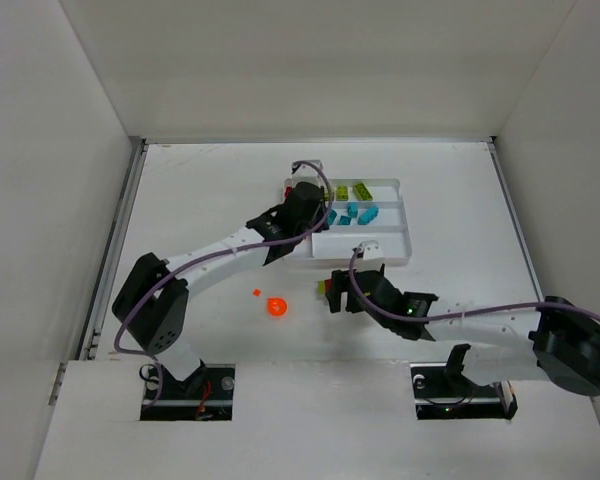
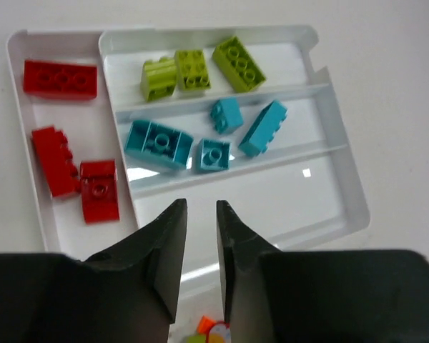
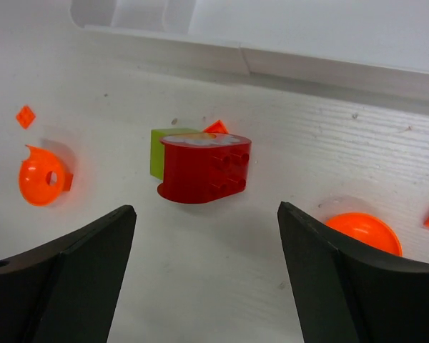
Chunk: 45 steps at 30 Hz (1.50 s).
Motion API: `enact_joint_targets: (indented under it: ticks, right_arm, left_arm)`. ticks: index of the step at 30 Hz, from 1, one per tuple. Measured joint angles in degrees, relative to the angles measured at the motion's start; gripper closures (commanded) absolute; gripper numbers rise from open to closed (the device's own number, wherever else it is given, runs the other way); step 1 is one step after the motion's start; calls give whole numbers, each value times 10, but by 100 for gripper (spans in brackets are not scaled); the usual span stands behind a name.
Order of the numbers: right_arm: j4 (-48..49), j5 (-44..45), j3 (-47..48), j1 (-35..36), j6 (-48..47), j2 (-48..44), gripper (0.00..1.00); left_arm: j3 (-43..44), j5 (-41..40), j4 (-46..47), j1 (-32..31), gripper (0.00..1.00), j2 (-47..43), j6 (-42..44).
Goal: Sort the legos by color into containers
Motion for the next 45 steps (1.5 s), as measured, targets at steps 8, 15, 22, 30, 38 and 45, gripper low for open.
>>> enact_joint_targets:
  ticks: [8, 15, 22, 30, 38, 45]
  right_arm:
    - [4, -36, 37, -15, -30, 55, 5]
    - [7, -67, 74, -61, -32, 89, 14]
    - [-12, -89, 103, -70, -28, 120, 27]
    - [-55, -113, 114, -89, -22, 139, 41]
    - [-66, -120, 118, -99, -17, 138, 68]
    - [-24, -113, 86, -91, -4, 37, 69]
  left_arm:
    - [-168, -33, -8, -21, 77, -133, -30]
    - [-272, -54, -18, -55, 54, -256, -79]
    - [-323, -51, -50, -71, 47, -317, -133]
    - [-339, -47, -59, -80, 44, -321, -158]
    - [-342, -30, -45, -103, 42, -322, -177]
    - [-371, -19, -12, -136, 42, -370, -219]
